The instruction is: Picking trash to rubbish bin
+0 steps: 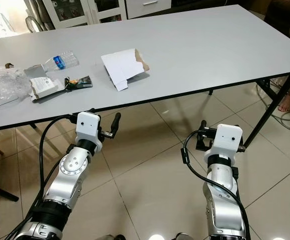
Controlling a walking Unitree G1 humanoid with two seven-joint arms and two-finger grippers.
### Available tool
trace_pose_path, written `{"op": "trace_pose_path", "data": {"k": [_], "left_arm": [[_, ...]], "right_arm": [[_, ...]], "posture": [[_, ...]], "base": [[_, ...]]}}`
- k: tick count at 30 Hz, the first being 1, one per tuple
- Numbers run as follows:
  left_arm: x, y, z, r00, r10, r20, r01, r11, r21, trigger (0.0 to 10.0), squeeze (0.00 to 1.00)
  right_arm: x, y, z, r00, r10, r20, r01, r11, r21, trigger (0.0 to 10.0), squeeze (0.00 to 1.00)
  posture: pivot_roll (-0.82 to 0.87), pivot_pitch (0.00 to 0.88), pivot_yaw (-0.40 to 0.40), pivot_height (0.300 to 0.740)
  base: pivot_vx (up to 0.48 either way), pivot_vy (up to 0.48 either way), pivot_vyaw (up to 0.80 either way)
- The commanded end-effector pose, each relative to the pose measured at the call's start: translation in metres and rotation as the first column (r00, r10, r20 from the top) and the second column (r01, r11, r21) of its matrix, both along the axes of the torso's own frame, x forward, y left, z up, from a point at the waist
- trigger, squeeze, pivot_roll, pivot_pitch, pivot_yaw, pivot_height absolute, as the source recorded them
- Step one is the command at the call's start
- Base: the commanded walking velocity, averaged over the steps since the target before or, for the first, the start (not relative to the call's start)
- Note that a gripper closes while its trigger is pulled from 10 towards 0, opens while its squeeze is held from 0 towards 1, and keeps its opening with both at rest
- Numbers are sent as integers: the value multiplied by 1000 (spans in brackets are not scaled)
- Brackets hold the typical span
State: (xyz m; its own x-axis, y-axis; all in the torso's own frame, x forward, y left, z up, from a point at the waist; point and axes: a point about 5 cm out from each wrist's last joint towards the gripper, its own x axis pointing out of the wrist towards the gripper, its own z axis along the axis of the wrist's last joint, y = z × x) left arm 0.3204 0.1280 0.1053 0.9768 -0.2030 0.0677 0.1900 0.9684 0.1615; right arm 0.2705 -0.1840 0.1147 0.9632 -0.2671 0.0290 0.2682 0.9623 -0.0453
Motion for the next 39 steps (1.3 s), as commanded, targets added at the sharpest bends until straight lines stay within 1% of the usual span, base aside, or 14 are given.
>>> {"op": "trace_pose_path", "data": {"k": [1, 8, 9, 10, 11, 13, 22, 27, 39], "left_arm": [[0, 3, 1, 1000, 2, 2, -2, 1000, -8, 10000, 0], [0, 3, 1, 1000, 2, 2, -2, 1000, -8, 10000, 0], [0, 3, 1, 1000, 2, -1, -2, 1000, -9, 10000, 0], [0, 3, 1, 1000, 2, -1, -2, 1000, -9, 10000, 0], [1, -2, 2, 1000, -5, -1, 5, 1000, -15, 10000, 0], [3, -8, 3, 1000, -17, 2, 17, 1000, -24, 10000, 0], [4, -9, 4, 1000, -19, 5, 19, 999, -26, 10000, 0], [4, -9, 5, 1000, -17, 6, 18, 999, -28, 10000, 0], [4, -8, 4, 1000, -15, 4, 15, 999, -28, 10000, 0]], "right_arm": [[-1, -1, 3, 1000, -11, 6, 11, 1000, -4, 10000, 0], [-1, -1, 3, 1000, -11, 6, 11, 1000, -4, 10000, 0], [-1, -1, 3, 1000, -10, 3, 10, 1000, 0, 10000, 0], [-1, -1, 3, 1000, -10, 3, 10, 1000, 0, 10000, 0], [1, 0, 2, 1000, -6, -1, 6, 1000, -3, 10000, 0], [4, 1, 2, 1000, -1, -7, 1, 1000, -10, 10000, 0], [5, 0, 2, 1000, -8, -14, 8, 1000, -9, 10000, 0], [5, 0, 2, 1000, -15, -22, 15, 1000, 5, 10000, 0], [7, 0, 1, 998, -51, -40, 50, 999, -20, 10000, 0]], "posture": [[-128, 91, 93, 740], [-128, 91, 93, 740], [0, 0, 0, 740], [0, 0, 0, 740], [-135, 75, 88, 740], [-135, 75, 88, 740], [-136, 74, 85, 740], [-135, 74, 86, 740], [-134, 75, 90, 740]], "base": [[0, 0, 0], [0, 0, 0], [0, 0, 0], [0, 0, 0], [0, 0, 0], [0, 0, 0], [0, 0, 0], [0, 0, 0], [0, 0, 0]]}}
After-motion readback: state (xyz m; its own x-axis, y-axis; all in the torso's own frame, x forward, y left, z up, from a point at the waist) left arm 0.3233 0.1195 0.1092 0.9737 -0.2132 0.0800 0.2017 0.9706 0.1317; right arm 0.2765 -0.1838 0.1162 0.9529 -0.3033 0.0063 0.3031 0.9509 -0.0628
